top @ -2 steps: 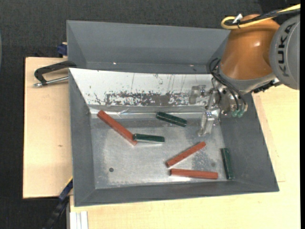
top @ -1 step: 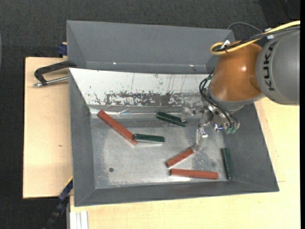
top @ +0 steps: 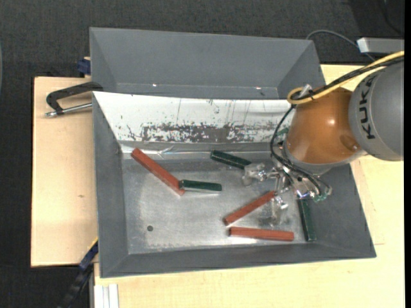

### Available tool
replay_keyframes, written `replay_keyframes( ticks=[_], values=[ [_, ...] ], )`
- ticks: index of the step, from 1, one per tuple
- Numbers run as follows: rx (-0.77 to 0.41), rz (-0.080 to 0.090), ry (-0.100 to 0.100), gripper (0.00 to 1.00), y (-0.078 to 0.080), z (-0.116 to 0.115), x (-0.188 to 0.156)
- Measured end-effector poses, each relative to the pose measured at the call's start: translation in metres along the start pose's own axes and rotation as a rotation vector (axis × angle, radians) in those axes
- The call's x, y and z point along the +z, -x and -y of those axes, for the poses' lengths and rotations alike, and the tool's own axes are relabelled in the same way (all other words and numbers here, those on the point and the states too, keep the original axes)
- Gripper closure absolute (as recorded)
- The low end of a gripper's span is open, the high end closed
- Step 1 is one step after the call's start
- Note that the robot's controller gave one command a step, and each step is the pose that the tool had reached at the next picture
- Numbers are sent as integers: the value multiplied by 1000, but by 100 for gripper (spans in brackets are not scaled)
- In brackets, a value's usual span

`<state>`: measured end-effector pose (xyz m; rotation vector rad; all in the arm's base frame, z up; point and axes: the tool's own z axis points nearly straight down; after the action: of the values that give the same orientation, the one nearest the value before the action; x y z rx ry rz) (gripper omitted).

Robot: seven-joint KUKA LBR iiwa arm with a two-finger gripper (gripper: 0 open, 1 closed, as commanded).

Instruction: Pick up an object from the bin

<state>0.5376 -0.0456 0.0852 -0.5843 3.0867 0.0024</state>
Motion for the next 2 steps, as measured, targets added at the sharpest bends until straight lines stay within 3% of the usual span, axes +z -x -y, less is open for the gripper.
replay_keyframes(
  ticks=[1,2],
  values=[
    [-13,5,-1,100,30,-66,11],
    [-13,5,-1,100,30,-65,11]
  ],
)
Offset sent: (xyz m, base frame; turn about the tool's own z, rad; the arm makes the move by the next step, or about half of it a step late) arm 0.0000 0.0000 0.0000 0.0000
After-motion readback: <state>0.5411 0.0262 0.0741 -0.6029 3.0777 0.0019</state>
